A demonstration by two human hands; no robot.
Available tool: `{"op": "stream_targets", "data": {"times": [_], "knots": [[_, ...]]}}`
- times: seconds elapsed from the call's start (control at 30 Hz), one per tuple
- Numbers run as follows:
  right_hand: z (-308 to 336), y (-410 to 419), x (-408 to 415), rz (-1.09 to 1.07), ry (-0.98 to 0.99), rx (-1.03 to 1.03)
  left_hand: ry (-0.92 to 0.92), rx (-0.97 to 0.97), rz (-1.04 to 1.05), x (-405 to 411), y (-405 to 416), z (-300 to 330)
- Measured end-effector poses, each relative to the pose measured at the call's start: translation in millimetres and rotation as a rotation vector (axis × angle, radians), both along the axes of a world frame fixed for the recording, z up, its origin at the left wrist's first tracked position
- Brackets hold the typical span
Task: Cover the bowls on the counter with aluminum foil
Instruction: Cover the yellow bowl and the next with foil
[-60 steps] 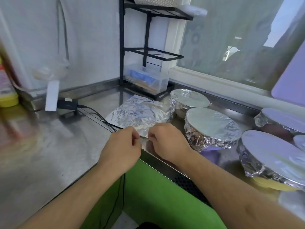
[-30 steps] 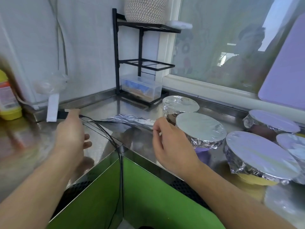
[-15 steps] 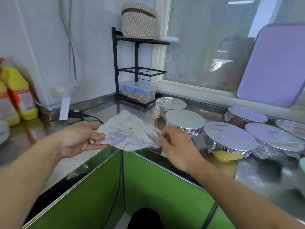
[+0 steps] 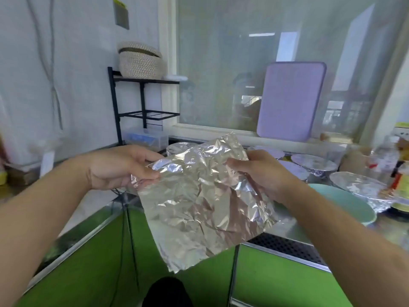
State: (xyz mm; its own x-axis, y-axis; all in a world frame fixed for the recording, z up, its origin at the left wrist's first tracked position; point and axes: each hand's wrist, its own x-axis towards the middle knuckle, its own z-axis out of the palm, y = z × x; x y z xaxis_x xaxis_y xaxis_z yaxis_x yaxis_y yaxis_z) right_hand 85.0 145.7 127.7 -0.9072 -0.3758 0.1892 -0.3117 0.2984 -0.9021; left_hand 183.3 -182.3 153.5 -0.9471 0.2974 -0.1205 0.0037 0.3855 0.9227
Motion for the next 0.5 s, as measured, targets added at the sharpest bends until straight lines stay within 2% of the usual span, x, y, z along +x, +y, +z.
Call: {"op": "stream_targets", "data": {"times": [0.07, 0.23, 0.37, 0.43, 0.5], "knots": [[0, 44, 1, -0.126, 0.019, 0.002, 0.044, -0.007, 0.09, -25, 39, 0], [-1, 143, 9, -0.332, -0.091, -0.185, 0.099, 0.143, 0.293, -88, 155, -13], [-4, 212, 7, -0.597, -0.157, -0.283, 0.101, 0.262, 0.308, -124, 248, -26], [-8, 241, 4, -0.697, -0.176, -0.299, 0.09, 0.25, 0.279, -138, 284, -34], [-16, 265, -3, -0.747, -0.163, -0.231, 0.111, 0.156, 0.301, -152, 309, -41]]}}
